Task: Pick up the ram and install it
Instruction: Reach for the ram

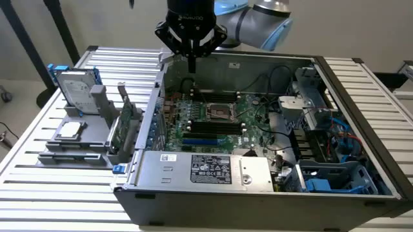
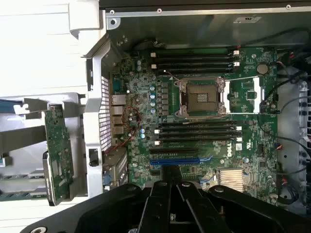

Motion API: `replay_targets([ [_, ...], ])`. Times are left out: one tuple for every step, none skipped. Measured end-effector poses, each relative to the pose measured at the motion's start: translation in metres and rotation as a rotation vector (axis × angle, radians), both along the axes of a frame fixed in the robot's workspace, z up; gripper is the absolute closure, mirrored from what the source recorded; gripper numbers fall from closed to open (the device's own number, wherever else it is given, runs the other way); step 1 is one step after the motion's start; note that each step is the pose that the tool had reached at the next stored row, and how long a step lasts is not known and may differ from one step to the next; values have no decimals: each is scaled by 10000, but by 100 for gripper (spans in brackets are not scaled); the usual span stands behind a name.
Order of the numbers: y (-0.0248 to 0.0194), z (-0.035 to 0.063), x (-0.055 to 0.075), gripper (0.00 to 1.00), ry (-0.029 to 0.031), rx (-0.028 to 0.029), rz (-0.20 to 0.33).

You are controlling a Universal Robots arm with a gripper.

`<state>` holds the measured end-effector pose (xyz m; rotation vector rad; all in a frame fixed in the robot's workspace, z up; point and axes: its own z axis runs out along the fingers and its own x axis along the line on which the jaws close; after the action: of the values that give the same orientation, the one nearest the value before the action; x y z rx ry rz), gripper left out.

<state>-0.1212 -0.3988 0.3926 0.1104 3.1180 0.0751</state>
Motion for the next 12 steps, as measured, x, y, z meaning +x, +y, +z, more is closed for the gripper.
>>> replay_targets([
  [0,0,0,89,0,0,0],
  [0,0,0,89,0,0,0],
  [0,0,0,89,0,0,0],
  [0,0,0,89,0,0,0],
  [0,0,0,89,0,0,0],
  [0,0,0,89,0,-1,0],
  [0,0,0,89,0,0,0],
  [0,0,0,89,0,0,0],
  [0,0,0,89,0,0,0],
  [0,0,0,89,0,0,0],
  [0,0,0,89,0,-1,0],
  [0,0,0,89,0,0,0],
])
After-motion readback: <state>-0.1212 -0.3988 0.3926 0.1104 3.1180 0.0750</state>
